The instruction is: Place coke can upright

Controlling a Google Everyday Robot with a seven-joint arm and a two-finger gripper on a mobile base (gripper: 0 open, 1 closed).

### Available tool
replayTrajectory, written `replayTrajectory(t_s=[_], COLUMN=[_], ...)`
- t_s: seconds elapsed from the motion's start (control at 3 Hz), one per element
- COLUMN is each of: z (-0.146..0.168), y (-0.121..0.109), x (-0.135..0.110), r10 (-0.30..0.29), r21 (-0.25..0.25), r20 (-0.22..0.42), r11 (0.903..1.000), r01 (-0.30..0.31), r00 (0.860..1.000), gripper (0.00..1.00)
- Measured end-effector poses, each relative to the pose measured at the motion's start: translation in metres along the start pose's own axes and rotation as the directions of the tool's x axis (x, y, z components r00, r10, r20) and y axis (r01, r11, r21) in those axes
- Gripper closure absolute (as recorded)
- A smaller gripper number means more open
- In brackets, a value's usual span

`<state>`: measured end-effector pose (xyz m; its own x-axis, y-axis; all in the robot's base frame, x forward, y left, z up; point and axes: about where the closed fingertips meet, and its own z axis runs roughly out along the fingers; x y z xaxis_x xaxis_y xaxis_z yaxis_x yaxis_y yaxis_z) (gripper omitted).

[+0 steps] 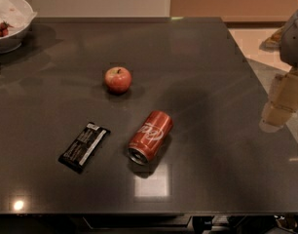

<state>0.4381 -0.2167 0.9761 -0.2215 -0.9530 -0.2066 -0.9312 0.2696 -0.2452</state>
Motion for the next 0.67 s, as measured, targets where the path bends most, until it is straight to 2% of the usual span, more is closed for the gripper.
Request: replayTrajectory(t_s=[0.67], z=[0.0010], y=[0.0000], x=[-0.0022], r10=[-0.008], r21=[-0.003], r20=[0.003], r11=[1.0000], r01=[0.008], r00=[1.000], gripper=[0.00])
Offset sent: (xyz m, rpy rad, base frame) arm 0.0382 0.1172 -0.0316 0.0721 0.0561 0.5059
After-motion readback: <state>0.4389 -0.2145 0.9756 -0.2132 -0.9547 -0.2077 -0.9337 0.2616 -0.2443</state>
